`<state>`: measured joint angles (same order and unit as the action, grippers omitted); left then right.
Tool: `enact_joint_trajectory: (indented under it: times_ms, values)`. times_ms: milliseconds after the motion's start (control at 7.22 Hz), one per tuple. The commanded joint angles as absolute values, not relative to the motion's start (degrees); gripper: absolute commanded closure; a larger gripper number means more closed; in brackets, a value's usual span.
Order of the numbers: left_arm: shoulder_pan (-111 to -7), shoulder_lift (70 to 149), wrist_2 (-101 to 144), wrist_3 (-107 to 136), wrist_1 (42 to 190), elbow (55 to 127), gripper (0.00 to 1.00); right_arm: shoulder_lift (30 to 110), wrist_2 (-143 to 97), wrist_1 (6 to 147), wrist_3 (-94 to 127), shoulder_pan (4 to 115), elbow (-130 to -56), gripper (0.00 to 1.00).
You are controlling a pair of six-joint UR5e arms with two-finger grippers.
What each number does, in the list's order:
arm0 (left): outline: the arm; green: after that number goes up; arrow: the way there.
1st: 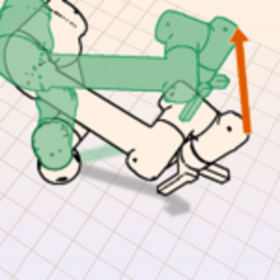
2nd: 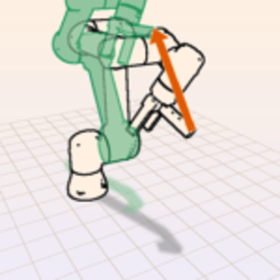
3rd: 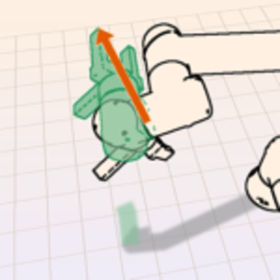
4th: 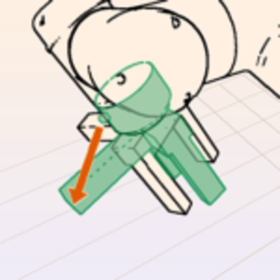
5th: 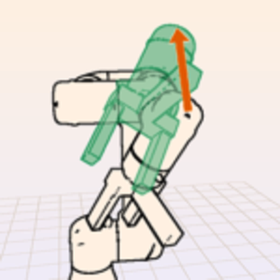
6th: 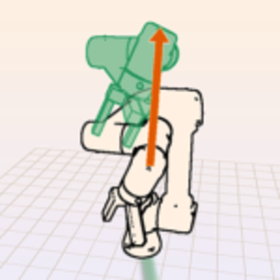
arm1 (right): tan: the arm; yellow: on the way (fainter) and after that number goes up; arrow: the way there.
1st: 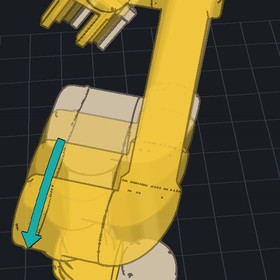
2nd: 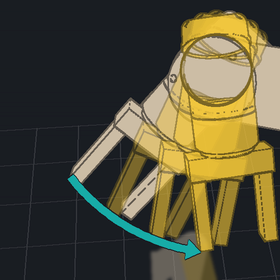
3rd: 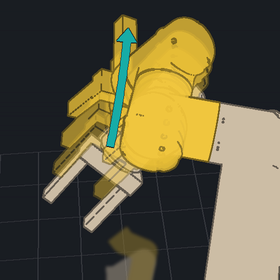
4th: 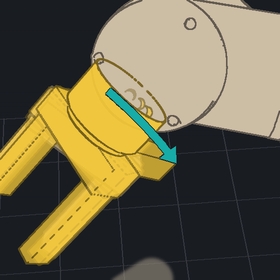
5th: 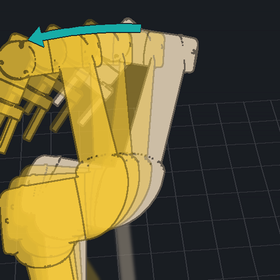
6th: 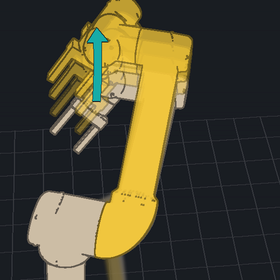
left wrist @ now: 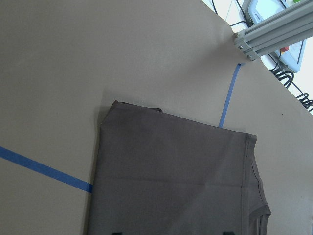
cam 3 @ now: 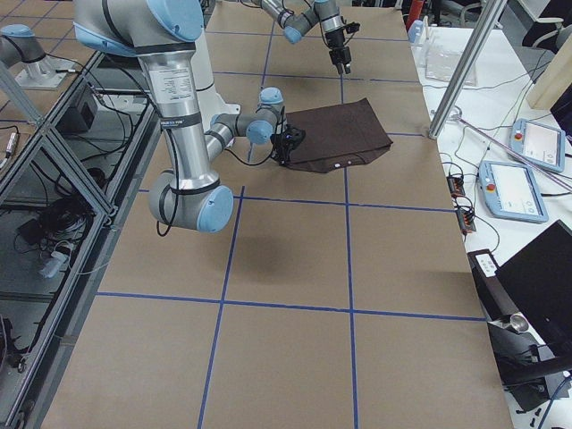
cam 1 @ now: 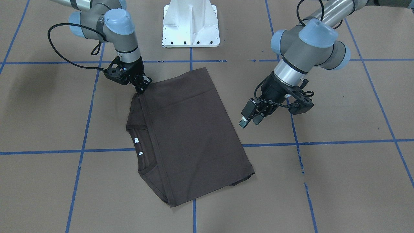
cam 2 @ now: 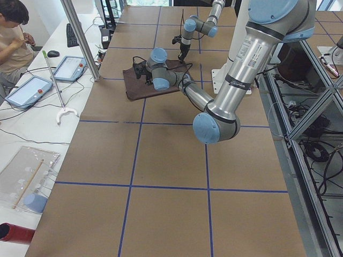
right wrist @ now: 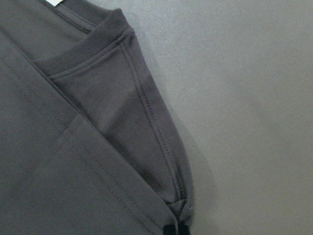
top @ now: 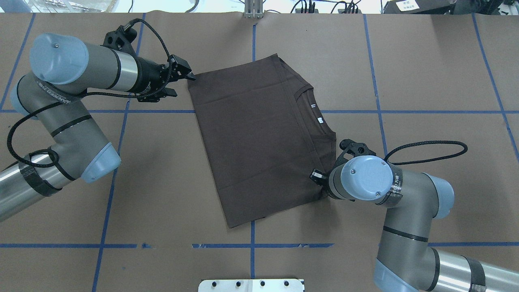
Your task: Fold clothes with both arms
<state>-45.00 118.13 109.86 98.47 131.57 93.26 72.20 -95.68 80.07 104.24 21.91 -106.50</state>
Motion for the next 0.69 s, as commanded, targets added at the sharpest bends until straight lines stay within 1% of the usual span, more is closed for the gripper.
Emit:
enact_joint_trajectory:
  times_ms: [0,138,415,554]
  values:
    - [-45.00,118.12,109.86,98.52,131.57,93.25,0.25,72.16,-95.89,79.98,104.24,21.97,-106.17,1.00]
    - [-45.00,118.12,109.86,98.53,131.57,93.34,0.25,71.81,-95.98,80.07,104.24,21.97,-106.61,1.00]
    - [-44.91,118.12,109.86,99.92,131.57,93.69,0.25,72.77,-96.06,81.55,104.76,21.89,-109.76,1.00]
    - [-44.83,118.12,111.69,102.54,131.75,94.30,0.25,72.69,-96.15,81.91,108.86,20.49,-111.25,1.00]
